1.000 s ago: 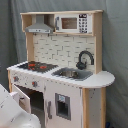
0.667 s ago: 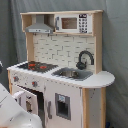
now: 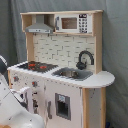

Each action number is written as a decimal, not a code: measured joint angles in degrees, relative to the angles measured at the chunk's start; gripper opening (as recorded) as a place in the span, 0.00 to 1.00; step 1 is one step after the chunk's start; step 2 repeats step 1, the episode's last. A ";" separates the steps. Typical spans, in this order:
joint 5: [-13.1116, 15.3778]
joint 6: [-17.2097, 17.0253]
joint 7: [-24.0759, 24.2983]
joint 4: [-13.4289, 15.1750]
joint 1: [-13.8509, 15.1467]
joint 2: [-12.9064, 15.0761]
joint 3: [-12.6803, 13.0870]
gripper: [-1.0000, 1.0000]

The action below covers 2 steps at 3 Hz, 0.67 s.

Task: Play with the kitchen

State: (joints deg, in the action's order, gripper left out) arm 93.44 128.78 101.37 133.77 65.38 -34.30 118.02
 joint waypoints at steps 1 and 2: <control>-0.01 -0.13 -5.80 0.30 -0.13 0.00 0.60 1.00; -0.01 -0.13 -5.80 0.30 -0.13 0.00 0.60 1.00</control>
